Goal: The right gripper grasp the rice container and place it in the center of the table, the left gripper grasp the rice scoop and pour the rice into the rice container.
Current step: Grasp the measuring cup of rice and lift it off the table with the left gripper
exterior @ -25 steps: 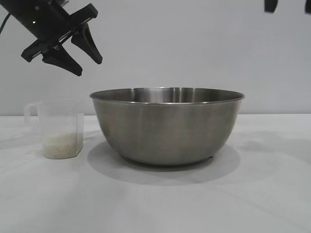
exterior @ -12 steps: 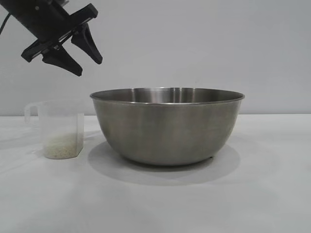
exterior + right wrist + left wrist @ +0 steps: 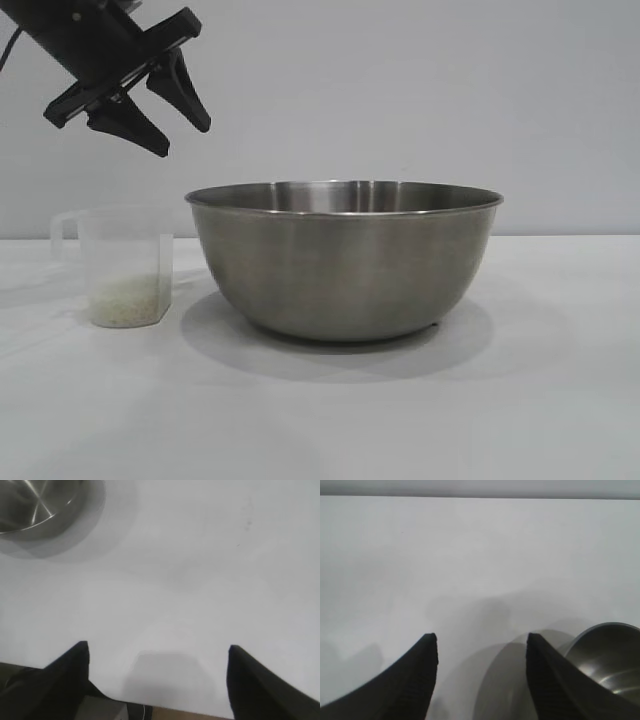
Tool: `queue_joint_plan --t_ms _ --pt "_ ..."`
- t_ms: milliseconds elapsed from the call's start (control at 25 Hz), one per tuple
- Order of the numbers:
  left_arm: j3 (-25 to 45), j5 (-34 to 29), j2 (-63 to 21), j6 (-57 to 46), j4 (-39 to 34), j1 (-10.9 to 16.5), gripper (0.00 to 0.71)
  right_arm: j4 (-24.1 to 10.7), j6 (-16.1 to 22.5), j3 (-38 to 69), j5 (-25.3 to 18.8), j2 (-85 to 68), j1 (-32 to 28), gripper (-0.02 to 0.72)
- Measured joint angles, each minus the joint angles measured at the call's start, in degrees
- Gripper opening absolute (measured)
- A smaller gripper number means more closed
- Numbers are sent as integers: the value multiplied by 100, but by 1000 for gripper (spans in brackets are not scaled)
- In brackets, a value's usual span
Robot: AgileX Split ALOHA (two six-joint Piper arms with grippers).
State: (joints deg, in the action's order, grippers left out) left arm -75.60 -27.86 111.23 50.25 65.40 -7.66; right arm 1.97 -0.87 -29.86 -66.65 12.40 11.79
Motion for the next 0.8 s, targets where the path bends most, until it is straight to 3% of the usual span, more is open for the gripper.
queue_joint_plan --t_ms 360,800 --pt "0 0 0 0 0 0 348 86 -57 178 128 -1284 0 509" --pt "0 0 0 0 0 -9 348 104 -79 187 116 -1335 0 509"
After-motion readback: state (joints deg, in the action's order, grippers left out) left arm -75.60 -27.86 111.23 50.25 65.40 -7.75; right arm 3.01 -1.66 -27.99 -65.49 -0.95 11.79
